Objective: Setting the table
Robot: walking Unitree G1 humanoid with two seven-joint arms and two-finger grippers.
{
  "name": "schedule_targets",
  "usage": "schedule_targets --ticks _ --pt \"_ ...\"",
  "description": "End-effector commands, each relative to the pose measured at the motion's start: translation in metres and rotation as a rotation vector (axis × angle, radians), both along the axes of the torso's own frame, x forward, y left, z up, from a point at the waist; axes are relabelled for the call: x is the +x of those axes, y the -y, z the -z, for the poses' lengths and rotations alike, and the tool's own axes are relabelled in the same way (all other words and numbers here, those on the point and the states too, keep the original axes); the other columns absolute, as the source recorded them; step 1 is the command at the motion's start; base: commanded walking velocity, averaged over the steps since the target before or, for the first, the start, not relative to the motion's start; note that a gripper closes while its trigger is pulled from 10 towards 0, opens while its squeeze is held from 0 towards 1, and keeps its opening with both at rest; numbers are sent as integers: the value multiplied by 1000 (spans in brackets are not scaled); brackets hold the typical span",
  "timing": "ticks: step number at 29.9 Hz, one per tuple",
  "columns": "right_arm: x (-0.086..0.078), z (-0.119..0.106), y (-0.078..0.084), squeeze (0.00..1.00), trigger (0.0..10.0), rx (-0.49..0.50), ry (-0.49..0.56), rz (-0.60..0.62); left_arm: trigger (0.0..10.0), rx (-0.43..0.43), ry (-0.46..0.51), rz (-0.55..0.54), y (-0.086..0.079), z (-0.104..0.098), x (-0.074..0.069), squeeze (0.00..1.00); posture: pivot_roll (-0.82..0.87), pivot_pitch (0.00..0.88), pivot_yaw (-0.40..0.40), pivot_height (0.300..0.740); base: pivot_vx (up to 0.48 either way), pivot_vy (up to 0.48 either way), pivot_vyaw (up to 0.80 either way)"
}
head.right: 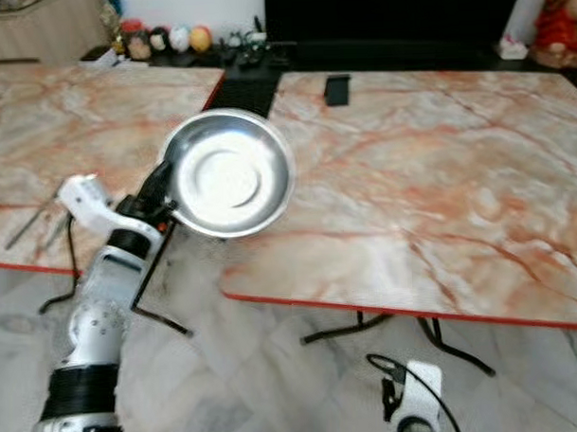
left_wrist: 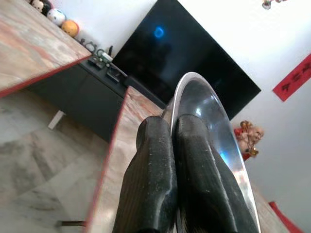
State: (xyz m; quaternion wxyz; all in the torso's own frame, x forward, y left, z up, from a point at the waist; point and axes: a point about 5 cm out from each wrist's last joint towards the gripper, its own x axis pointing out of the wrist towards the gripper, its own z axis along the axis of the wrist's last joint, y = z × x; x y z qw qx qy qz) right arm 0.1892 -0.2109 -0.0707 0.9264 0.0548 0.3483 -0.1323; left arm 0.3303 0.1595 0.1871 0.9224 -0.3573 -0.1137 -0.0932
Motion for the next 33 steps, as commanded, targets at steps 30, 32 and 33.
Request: schedule_targets --ticks 30,32,33 --pt "-8 4 5 0 10000 14 -43 18 10000 10 39 -10 2 -7 2 0 8 0 1 724 0 -359 -157" --pt "-8 4 5 0 10000 16 -34 19 10000 10 40 -11 2 -7 2 0 10 0 1 724 0 -360 0" --pt "-7 4 5 0 10000 18 -29 21 10000 9 40 -11 2 -8 2 0 10 0 1 724 0 -360 0"
